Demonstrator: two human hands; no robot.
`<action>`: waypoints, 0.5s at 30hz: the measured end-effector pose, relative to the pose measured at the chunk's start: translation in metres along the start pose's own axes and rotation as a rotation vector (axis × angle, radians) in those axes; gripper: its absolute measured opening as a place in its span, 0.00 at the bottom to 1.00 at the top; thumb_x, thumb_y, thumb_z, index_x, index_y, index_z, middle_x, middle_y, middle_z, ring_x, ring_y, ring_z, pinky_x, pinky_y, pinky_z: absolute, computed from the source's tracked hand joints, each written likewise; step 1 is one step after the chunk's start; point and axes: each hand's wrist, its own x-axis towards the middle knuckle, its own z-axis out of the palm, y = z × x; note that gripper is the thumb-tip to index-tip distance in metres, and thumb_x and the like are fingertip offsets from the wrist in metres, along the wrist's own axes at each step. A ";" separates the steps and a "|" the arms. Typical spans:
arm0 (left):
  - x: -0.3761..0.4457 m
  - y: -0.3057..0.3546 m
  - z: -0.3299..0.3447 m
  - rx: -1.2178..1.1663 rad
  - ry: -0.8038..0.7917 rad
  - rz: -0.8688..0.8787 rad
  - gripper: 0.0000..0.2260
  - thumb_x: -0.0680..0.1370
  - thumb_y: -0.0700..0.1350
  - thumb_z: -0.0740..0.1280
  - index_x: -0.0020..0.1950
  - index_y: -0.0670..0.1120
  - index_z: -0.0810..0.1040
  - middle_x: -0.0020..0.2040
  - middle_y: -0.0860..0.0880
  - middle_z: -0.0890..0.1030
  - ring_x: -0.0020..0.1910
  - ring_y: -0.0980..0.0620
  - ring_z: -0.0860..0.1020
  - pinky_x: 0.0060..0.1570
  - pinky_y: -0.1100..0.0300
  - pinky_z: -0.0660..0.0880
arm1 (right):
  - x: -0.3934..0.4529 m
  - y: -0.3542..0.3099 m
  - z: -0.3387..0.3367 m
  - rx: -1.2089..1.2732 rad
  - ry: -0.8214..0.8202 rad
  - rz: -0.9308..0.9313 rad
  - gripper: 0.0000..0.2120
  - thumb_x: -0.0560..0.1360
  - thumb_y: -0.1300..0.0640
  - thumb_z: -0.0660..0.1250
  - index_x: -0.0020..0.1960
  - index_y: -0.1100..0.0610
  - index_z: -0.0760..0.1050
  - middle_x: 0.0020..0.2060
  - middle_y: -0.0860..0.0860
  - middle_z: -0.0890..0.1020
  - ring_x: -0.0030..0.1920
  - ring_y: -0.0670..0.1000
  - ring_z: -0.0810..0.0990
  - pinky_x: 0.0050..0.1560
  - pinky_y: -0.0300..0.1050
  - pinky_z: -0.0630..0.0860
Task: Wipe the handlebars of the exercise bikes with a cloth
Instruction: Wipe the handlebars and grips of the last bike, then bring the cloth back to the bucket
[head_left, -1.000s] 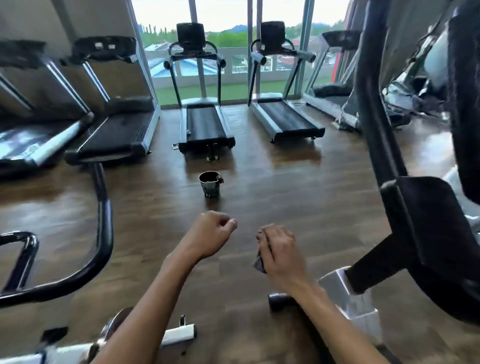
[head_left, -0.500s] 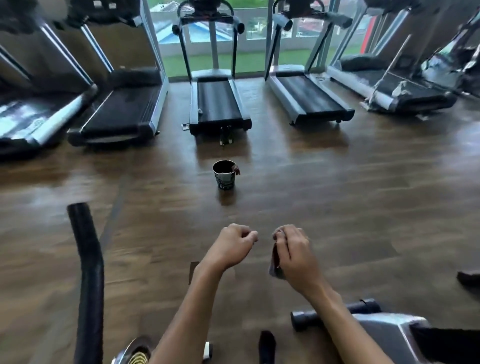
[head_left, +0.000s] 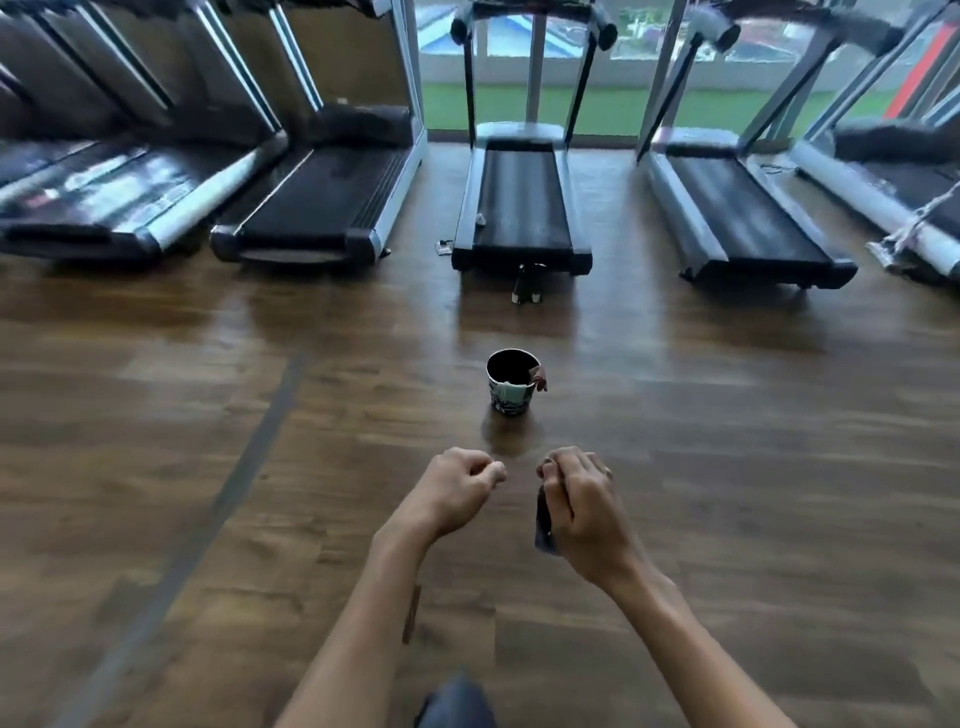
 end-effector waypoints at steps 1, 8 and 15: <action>0.019 -0.003 -0.012 -0.009 0.011 -0.008 0.14 0.79 0.51 0.65 0.46 0.41 0.83 0.46 0.40 0.84 0.46 0.40 0.82 0.50 0.46 0.79 | 0.023 0.001 0.008 0.006 -0.017 -0.015 0.18 0.82 0.48 0.50 0.48 0.56 0.76 0.45 0.50 0.81 0.49 0.54 0.77 0.54 0.48 0.70; 0.187 -0.030 -0.109 -0.003 0.047 -0.047 0.12 0.81 0.50 0.65 0.47 0.44 0.84 0.47 0.42 0.85 0.45 0.44 0.83 0.52 0.47 0.79 | 0.207 0.021 0.083 0.078 -0.032 -0.046 0.18 0.82 0.46 0.50 0.48 0.54 0.75 0.45 0.48 0.80 0.50 0.51 0.76 0.54 0.46 0.69; 0.376 -0.023 -0.233 0.068 0.004 -0.030 0.10 0.80 0.49 0.65 0.49 0.47 0.85 0.46 0.48 0.85 0.47 0.47 0.82 0.52 0.50 0.81 | 0.401 0.025 0.151 0.180 0.054 0.040 0.11 0.82 0.47 0.51 0.46 0.49 0.70 0.42 0.44 0.76 0.46 0.48 0.74 0.50 0.41 0.66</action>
